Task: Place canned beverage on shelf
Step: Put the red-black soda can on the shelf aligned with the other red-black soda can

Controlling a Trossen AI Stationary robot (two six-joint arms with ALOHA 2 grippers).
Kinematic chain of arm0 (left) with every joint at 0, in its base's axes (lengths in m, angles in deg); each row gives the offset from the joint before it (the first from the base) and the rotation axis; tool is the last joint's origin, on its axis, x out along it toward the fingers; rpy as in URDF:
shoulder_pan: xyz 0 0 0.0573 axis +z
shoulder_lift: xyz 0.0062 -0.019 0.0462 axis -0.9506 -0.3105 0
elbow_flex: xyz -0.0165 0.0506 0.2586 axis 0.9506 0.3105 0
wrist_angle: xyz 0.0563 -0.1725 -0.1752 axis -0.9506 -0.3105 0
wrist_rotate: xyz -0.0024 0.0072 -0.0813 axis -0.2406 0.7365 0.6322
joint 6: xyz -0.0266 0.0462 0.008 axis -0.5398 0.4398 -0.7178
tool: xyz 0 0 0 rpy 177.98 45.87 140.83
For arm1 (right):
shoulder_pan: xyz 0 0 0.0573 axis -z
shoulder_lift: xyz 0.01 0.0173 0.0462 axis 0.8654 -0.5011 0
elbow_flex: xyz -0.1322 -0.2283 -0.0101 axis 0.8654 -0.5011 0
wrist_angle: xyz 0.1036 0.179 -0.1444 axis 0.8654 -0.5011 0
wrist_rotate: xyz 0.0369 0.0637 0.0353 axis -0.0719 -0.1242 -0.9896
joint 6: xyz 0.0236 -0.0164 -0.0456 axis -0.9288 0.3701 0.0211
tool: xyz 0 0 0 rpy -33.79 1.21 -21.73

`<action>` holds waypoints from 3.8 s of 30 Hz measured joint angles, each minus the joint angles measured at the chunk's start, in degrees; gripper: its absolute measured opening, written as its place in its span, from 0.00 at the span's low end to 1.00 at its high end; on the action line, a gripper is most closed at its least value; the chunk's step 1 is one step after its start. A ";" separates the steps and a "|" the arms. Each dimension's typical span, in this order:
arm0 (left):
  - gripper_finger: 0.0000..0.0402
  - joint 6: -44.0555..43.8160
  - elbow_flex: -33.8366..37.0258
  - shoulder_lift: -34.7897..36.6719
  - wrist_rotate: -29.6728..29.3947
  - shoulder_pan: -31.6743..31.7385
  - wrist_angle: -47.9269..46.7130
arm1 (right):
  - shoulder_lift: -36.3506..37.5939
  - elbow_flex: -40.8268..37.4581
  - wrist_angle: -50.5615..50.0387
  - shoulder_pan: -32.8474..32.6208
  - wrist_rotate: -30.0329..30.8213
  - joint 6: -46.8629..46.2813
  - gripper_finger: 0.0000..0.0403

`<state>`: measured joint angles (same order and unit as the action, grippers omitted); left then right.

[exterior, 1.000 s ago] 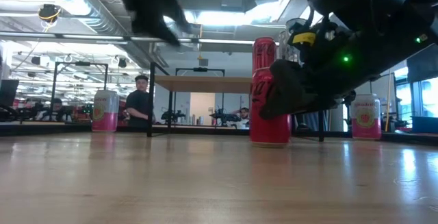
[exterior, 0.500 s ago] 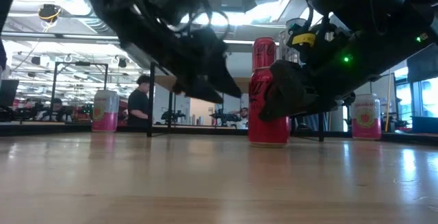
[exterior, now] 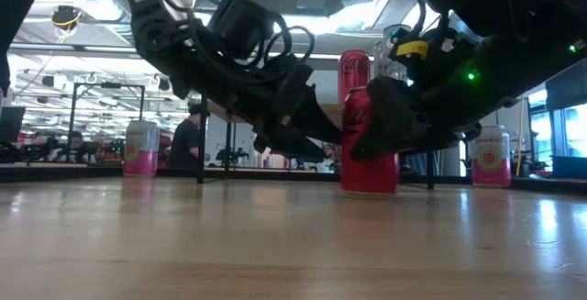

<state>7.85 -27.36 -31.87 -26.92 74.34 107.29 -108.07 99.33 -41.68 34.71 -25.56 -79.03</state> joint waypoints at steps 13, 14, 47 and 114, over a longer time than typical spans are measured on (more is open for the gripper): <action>0.79 -0.44 -0.15 -0.02 0.87 -0.52 -0.28 | -2.22 0.00 4.00 1.07 5.25 -7.19 0.80; 0.79 -0.43 -0.15 -0.02 1.05 -0.52 -0.39 | -2.74 0.00 4.90 1.07 5.83 -7.28 0.80; 0.79 2.62 -0.28 30.88 0.70 -3.17 -28.97 | 19.24 0.48 5.62 -1.30 4.90 19.98 0.69; 0.79 7.48 -0.17 64.52 -3.01 -0.59 -57.64 | 14.44 15.38 -15.03 32.78 -3.20 14.60 0.81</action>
<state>15.33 -27.53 32.65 -29.92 73.76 49.65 -93.63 114.71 -56.71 67.50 -28.75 -64.43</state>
